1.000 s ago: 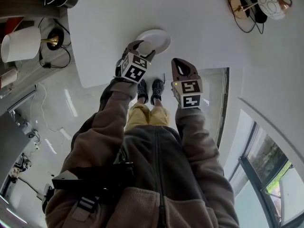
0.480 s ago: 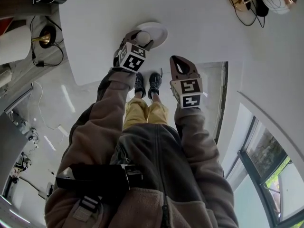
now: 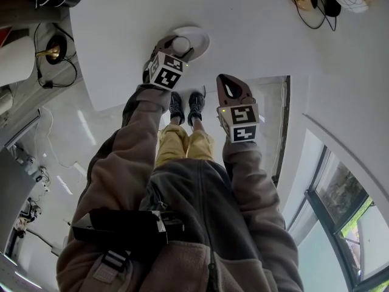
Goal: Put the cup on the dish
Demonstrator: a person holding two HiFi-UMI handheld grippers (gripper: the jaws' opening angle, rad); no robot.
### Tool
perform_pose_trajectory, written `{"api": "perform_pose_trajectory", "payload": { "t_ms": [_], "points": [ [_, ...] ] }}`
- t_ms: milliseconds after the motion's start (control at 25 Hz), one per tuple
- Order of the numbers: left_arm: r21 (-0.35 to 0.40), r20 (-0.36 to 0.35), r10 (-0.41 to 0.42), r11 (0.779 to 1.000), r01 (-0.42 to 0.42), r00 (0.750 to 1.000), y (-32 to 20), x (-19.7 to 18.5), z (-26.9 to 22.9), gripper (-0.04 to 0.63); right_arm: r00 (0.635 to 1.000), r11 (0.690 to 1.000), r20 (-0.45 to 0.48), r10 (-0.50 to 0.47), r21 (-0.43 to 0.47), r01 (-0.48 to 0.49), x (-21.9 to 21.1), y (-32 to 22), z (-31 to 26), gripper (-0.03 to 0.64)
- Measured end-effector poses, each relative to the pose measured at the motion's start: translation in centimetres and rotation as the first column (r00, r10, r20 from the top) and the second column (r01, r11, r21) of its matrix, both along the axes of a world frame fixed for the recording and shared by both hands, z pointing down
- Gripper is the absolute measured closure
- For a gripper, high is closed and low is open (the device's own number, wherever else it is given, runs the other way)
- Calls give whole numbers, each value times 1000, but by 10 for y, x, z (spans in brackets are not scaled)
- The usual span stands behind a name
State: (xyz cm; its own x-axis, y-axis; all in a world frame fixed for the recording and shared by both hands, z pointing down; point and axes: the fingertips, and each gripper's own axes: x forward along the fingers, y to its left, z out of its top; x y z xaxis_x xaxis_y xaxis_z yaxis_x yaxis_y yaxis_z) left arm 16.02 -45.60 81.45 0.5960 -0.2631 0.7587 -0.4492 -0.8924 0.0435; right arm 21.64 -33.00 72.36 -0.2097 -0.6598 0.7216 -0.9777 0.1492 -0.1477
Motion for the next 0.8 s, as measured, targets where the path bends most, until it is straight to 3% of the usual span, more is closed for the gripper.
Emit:
{"api": "perform_pose_trajectory", "payload": {
  "t_ms": [360,680,760,800],
  "points": [
    [-10,15,3,1000,-3,1000,8,-11,-1,334,1000,1000,0,15,16,-15,1,3,-10,615],
    [-5,-45,-145,990,144,988,41,-79,-41,337,1000,998,-10,9,56,-9,-6,11,-32,615],
    [2,-72,-201,979,202,977,48,-97,-60,427,1000,997,-16,3,83,-1,-9,13,-47,615],
    [17,-87,-229,973,231,970,48,-105,-71,437,1000,994,-20,0,107,2,-10,11,-57,615]
  ]
}}
